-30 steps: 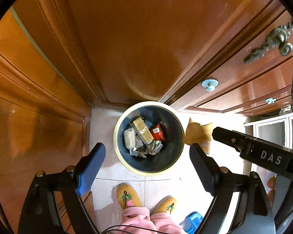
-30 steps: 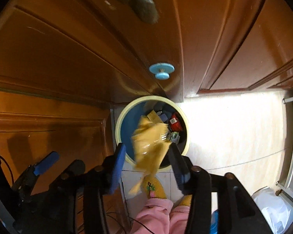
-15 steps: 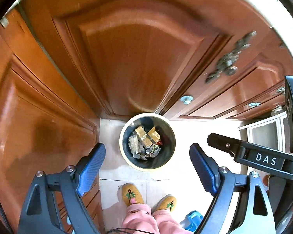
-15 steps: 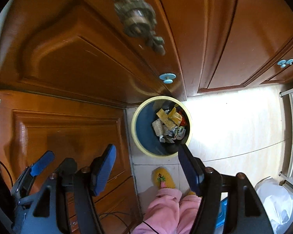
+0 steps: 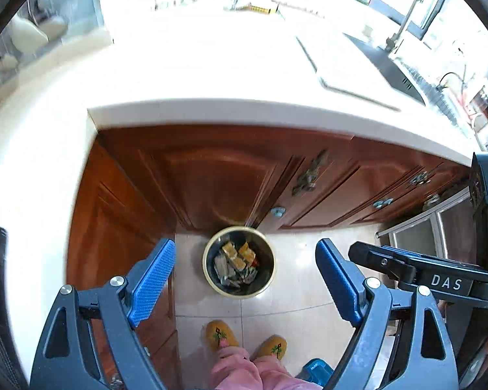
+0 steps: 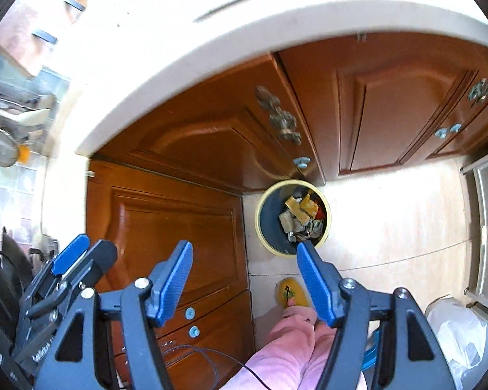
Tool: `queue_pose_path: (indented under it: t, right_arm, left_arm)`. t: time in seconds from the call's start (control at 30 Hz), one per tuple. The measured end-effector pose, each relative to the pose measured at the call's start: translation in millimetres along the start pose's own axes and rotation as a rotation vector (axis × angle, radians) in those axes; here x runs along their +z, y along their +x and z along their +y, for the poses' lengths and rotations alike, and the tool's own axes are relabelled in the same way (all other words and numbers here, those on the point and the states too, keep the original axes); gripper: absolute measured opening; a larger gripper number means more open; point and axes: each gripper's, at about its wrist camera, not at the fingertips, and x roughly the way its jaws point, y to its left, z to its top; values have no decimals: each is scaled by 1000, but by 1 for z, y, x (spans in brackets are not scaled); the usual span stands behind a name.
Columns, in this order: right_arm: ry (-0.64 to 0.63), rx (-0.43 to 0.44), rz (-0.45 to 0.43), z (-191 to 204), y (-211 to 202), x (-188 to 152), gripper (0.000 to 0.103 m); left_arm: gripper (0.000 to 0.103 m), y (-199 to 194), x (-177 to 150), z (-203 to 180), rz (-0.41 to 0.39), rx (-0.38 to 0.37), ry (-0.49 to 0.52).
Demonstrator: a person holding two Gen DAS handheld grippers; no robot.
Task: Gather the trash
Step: 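Raise both tools back up to the counter corner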
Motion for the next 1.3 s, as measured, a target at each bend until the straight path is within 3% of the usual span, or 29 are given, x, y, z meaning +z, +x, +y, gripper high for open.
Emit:
queue_pose_path:
  t: [0.3,0.67,0.9,1.07,1.3]
  right_arm:
    - [-69,16,-118,38,-85,5,67]
    - [-176,-30,-362,101,-172,34,67]
    - [-179,-43,-467,114,-204,60,67]
    - [-189,-62,-471,110,-204,93,67]
    - [-298,-62,-462,109,-197,196,67]
  left_arm:
    - [86,-86,51,-2,-133,-5,36]
    - [86,-155,130,-2,-329,-50,89]
    - [86,-143,170,-10,-335,-71,156]
    - [86,-117,210,-13,-303,-101,132]
    - [86,-60,293,-5,-273,-35,49]
